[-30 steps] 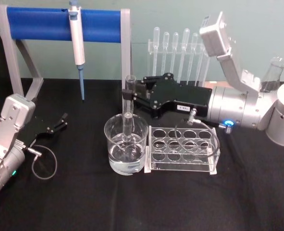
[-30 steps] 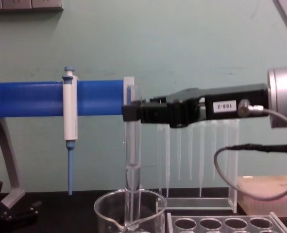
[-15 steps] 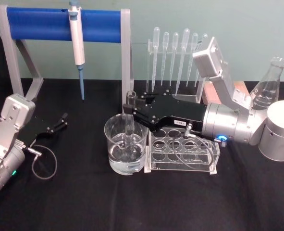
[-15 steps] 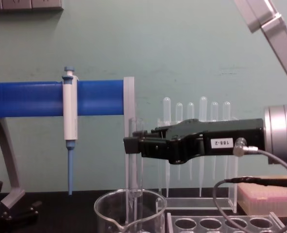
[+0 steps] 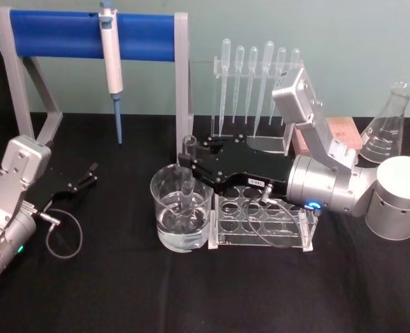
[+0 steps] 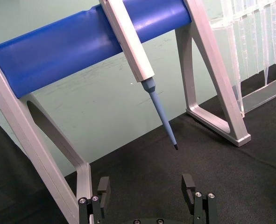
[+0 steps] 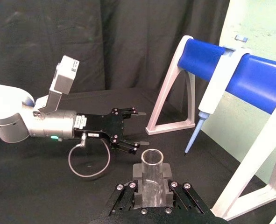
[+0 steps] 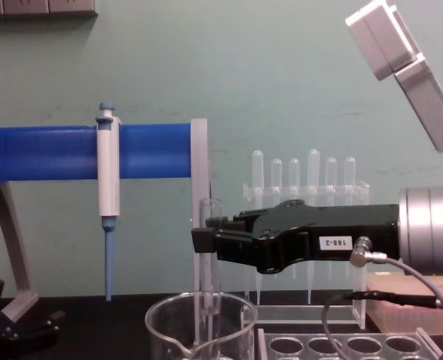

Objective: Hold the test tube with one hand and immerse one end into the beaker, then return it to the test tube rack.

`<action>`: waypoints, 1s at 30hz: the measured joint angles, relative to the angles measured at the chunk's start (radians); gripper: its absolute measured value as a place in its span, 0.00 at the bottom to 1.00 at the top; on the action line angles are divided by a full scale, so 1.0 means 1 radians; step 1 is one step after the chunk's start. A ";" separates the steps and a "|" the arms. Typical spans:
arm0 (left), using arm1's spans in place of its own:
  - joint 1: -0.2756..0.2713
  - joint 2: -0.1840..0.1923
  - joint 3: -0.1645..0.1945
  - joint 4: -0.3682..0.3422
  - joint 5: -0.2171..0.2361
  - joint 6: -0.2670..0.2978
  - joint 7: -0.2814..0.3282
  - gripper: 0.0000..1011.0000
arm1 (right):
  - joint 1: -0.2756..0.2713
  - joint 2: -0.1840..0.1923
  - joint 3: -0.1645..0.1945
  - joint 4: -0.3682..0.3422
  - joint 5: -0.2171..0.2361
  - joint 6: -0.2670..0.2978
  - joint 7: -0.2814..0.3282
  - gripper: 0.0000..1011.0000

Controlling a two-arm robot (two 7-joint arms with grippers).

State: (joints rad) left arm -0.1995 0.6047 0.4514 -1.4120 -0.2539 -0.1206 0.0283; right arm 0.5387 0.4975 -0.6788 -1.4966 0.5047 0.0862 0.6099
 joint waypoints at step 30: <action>0.000 0.000 0.000 0.000 0.000 0.000 0.000 0.99 | -0.011 -0.033 0.013 0.048 -0.023 0.024 0.043 0.24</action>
State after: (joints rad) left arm -0.1995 0.6047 0.4514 -1.4120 -0.2539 -0.1205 0.0283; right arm 0.5282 0.4646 -0.6658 -1.4483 0.4813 0.1106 0.6532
